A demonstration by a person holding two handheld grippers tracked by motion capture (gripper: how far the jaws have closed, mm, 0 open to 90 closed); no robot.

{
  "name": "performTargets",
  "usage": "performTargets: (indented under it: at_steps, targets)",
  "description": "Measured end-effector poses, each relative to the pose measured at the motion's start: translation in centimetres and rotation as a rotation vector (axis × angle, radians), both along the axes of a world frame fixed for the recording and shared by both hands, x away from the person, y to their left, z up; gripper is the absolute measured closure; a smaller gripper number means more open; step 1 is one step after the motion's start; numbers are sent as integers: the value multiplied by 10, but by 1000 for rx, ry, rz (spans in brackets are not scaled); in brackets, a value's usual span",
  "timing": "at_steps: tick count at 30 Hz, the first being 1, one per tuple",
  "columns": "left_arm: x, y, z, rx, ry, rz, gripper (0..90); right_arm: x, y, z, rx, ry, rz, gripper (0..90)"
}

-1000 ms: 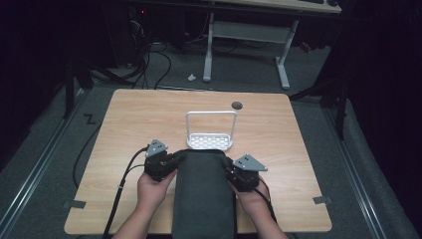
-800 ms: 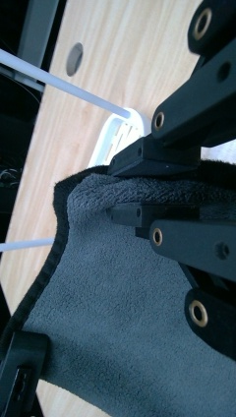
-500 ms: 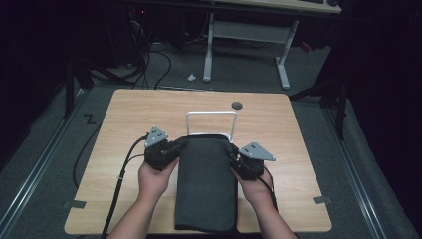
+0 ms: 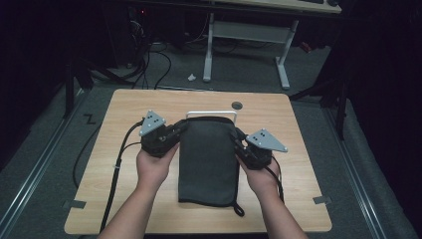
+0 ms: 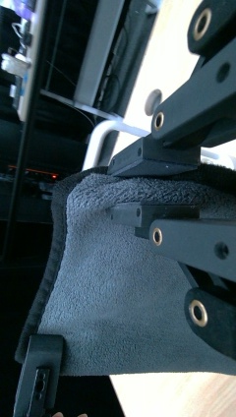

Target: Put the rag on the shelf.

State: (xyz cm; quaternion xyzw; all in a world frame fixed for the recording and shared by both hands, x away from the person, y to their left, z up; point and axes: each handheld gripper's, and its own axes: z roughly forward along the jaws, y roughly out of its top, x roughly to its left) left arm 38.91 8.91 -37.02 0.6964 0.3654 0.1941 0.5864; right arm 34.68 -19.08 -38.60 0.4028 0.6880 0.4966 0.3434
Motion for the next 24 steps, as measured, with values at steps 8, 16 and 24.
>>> performTargets:
  at_steps: [8,16,24]
  targets:
    - [1,-2,25,-16,-51,1,835,0,-1,24,8,-48,-8,785]
    - [2,-5,46,-28,-99,-7,835,1,-5,45,3,-84,-21,786]
    - [6,-10,63,-26,-138,-14,836,4,-8,66,-14,-112,-37,787]
